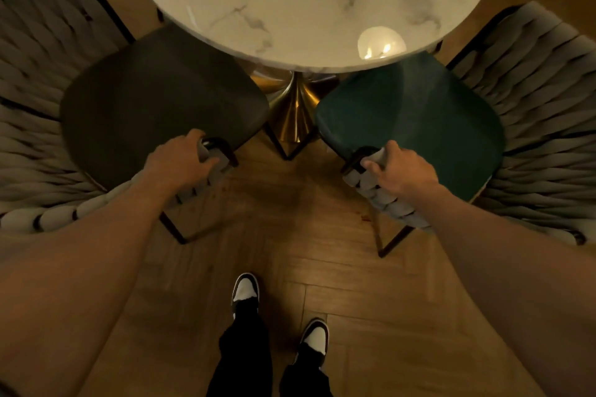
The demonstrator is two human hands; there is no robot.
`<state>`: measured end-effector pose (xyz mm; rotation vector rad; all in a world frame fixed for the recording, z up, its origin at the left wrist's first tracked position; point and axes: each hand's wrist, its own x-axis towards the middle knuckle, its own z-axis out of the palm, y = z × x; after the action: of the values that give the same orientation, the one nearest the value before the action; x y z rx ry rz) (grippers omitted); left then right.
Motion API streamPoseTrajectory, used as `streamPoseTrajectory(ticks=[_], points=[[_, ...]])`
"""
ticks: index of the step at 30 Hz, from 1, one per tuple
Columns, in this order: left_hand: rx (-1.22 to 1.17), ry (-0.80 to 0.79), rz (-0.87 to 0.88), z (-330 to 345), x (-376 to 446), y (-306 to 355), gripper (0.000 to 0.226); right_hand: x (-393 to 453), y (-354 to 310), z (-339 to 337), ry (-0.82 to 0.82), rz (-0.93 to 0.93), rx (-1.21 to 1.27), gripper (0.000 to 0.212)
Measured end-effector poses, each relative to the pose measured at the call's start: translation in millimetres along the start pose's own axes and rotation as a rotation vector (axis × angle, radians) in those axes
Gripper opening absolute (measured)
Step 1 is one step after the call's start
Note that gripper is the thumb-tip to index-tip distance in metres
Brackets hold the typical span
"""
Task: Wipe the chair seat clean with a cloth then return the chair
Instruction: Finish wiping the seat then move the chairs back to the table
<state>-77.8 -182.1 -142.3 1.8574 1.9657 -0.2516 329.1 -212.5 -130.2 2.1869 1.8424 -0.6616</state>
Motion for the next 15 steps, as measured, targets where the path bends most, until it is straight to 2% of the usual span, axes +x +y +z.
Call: streamPoseTrajectory(ticks=[6, 15], points=[[0.193, 0.201, 0.042, 5.7, 6.8, 2.9, 0.043, 4.7, 0.0, 5.4, 0.134, -0.081, -0.269, 0.050], [0.183, 0.261, 0.108, 4.2, 1.8, 2.2, 0.036, 5.8, 0.2, 6.7, 0.178, -0.090, -0.360, 0.052]])
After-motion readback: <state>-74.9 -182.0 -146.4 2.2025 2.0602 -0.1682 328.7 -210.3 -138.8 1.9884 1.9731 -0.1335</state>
